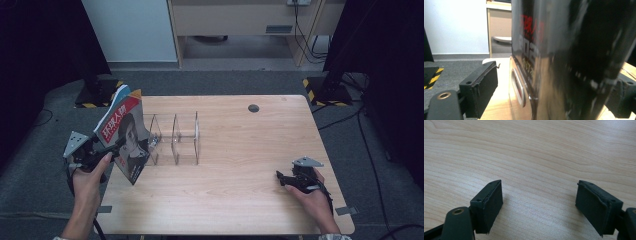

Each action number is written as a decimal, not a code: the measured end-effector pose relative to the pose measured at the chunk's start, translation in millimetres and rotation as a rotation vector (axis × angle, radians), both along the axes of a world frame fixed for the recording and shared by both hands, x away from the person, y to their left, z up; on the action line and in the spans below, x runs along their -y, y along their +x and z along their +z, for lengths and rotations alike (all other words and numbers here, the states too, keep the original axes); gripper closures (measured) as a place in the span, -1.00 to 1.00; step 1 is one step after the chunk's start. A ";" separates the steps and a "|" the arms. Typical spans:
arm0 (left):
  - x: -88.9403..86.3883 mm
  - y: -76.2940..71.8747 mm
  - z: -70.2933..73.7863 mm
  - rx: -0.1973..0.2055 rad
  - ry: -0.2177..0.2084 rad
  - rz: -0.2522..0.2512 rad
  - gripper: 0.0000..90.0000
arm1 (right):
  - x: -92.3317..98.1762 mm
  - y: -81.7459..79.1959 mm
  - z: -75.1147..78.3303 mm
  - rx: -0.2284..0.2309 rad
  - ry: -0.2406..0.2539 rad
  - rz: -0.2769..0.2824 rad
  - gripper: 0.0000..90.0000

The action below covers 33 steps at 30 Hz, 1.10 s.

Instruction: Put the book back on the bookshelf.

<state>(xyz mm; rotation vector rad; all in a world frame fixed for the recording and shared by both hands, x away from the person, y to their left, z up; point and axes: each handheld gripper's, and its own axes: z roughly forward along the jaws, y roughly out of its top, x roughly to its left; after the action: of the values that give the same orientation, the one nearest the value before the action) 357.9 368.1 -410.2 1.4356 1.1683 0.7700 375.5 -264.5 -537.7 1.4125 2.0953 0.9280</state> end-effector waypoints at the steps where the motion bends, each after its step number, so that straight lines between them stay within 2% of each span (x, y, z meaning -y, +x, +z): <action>1: -0.6 -2.2 -1.5 -0.003 -0.003 0.004 -0.78 | 0.0 0.0 0.0 0.000 0.000 0.000 -0.51; 10: 1.7 -10.0 -4.9 -0.014 0.016 -0.006 -0.81 | 0.0 -0.1 0.1 0.000 -0.001 0.000 -0.51; 14: 3.2 -12.3 -10.7 -0.014 0.057 0.008 -0.80 | -0.3 0.1 0.0 0.000 0.002 -0.001 -0.52; 18: 3.9 -16.4 -16.4 -0.017 0.047 -0.002 -0.81 | -0.4 0.5 -0.1 0.001 -0.001 0.004 -0.52; 23: 3.5 -19.6 -23.0 -0.031 0.069 -0.009 -0.81 | -0.6 0.4 -0.1 0.000 0.001 -0.001 -0.53; 27: 2.3 -22.2 -33.2 -0.045 0.048 -0.001 -0.81 | -0.8 0.4 0.0 -0.002 0.002 -0.001 -0.53; 33: 6.3 -29.3 -40.2 -0.059 0.055 -0.021 -0.81 | -0.8 0.4 0.0 -0.002 0.002 -0.001 -0.53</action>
<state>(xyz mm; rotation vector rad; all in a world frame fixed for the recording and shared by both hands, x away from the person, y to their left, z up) 328.6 361.8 -450.4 1.5229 1.1834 0.7542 375.9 -263.7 -537.7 1.4153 2.0952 0.9287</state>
